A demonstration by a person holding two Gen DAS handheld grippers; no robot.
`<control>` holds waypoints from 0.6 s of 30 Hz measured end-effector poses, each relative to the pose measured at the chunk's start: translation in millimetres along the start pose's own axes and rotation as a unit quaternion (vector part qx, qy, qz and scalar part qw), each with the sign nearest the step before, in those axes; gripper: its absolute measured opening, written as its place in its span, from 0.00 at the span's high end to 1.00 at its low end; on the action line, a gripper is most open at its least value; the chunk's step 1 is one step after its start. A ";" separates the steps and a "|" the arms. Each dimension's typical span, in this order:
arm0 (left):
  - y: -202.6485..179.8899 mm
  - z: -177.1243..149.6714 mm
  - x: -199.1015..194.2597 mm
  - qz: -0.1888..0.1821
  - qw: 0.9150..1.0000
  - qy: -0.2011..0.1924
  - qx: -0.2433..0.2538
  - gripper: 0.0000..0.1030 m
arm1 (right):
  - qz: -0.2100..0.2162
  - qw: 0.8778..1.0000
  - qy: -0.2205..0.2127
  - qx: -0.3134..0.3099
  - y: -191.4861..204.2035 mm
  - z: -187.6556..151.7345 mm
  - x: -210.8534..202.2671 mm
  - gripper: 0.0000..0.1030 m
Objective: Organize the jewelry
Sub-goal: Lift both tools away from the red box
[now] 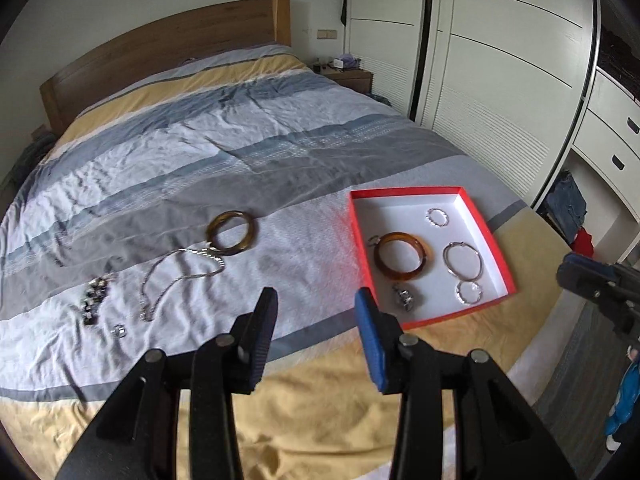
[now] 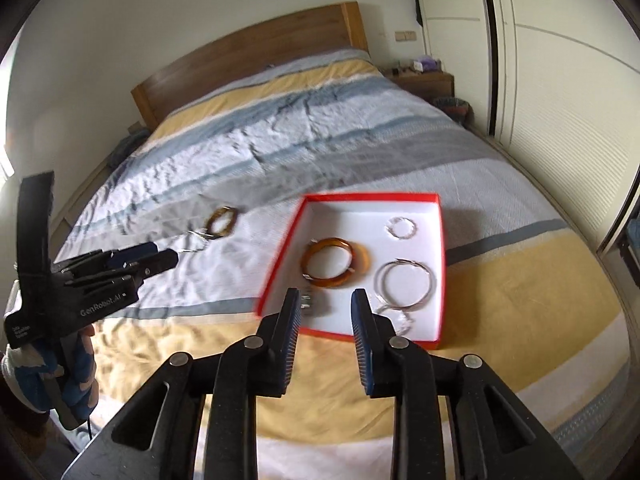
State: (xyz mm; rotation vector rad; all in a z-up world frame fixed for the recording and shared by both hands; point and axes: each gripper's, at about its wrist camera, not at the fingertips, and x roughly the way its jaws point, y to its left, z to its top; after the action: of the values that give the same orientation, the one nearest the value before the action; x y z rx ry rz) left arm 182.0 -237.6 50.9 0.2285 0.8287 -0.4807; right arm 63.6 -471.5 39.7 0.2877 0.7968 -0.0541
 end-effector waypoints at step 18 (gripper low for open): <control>150.3 -90.8 -207.4 0.129 0.984 -0.085 -0.094 0.60 | 0.075 0.993 -0.066 -0.066 166.4 -31.5 -132.0 0.48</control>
State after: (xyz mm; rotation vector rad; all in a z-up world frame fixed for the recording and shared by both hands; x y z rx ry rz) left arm 77.6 -6.4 148.4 0.1167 0.6608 -0.1736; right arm -24.9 -311.1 151.7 0.2152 0.6421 0.1200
